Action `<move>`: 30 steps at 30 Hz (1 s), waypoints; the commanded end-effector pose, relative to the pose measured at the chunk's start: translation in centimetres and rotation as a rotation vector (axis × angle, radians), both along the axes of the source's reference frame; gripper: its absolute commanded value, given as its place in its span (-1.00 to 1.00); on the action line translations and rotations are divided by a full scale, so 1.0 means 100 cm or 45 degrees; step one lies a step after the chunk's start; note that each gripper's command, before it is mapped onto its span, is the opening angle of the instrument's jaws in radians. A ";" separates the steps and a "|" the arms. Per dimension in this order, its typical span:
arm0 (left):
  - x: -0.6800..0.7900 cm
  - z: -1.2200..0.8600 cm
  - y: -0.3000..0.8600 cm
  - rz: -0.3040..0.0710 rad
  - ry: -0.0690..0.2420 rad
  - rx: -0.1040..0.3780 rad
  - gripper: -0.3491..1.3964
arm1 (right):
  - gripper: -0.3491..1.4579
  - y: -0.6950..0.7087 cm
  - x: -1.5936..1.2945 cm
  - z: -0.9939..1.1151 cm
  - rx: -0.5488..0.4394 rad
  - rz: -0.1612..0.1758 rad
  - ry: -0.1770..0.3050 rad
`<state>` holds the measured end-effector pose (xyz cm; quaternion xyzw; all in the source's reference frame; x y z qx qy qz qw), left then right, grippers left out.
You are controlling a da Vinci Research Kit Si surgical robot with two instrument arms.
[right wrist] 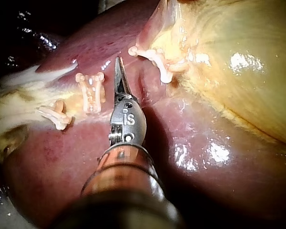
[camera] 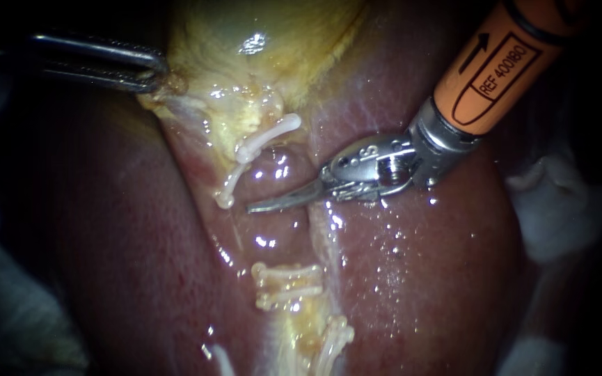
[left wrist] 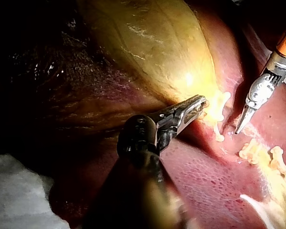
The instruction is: Go back from the cut right tube
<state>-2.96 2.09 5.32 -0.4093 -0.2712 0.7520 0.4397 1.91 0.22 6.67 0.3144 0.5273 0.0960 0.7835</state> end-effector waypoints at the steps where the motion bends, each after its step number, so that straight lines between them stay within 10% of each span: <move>1: 0.0001 0.0000 0.0000 0.000 0.000 0.000 -1.00 | -0.83 -0.0001 0.0002 -0.0001 0.016 0.003 -0.008; 4: 0.0001 0.0000 0.0000 0.000 0.000 0.000 -1.00 | 0.37 -0.0002 0.0007 -0.0002 0.018 0.002 -0.008; 10: 0.0002 0.0000 0.0000 0.001 -0.001 0.000 -1.00 | 0.89 -0.0005 0.0006 -0.0003 -0.004 0.046 -0.027; 13: 0.0004 0.0000 -0.0001 0.000 0.001 -0.002 -1.00 | 0.97 -0.0011 -0.0008 -0.0009 -0.072 0.203 -0.097; 17: 0.0008 0.0002 0.0001 -0.001 0.001 -0.003 -1.00 | 0.97 -0.0018 -0.0032 -0.0019 -0.105 0.302 -0.162; 22: 0.0010 0.0006 0.0004 -0.002 0.003 -0.005 -1.00 | 0.97 -0.0019 -0.0059 -0.0038 -0.210 0.239 -0.228; 30: 0.0011 0.0006 0.0004 -0.001 0.002 -0.006 -1.00 | 0.91 -0.0015 -0.0095 -0.0082 -0.300 0.119 -0.516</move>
